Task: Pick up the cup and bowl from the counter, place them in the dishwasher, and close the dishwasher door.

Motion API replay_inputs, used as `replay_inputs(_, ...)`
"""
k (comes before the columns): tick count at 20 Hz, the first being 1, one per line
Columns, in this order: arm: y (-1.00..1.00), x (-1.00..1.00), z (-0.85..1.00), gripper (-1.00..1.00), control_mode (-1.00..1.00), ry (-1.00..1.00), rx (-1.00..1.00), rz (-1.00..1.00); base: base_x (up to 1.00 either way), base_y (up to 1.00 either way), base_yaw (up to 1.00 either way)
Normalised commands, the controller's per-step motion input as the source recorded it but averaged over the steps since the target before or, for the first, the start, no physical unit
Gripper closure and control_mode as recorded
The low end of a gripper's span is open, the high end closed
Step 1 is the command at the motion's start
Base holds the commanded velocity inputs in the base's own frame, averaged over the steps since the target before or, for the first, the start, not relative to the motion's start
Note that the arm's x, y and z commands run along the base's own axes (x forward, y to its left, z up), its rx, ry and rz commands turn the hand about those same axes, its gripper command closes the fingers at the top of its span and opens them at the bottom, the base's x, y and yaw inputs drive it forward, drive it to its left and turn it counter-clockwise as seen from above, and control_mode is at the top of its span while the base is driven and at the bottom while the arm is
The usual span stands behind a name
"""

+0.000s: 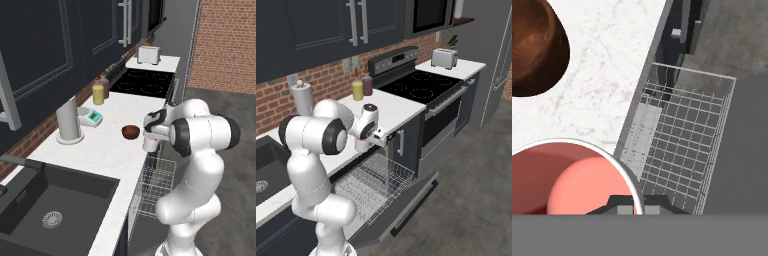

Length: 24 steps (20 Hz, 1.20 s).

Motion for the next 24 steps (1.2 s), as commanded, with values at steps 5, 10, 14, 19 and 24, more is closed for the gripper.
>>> replay_inputs(5, -1.0, -0.64, 0.0, 1.0, -1.0, -0.08, 0.06, -0.1, 0.0, 0.0, 0.0)
replay_inputs(10, -0.88, -0.14, -0.05, 1.0, -1.0, 0.01, 0.09, -0.09, 0.0, 0.0, 0.0)
replay_inputs(14, -0.31, 0.46, -0.37, 1.0, -1.0, 0.1, 0.2, -0.02, 0.0, 0.0, 0.0)
replay_inputs(19, -0.02, 0.7, -0.65, 1.0, -1.0, 0.08, 0.18, 0.0, 0.0, 0.0, 0.0)
replay_inputs(24, 0.03, 0.52, -0.82, 1.0, -1.0, 0.02, 0.11, 0.0, 0.0, 0.0, 0.0)
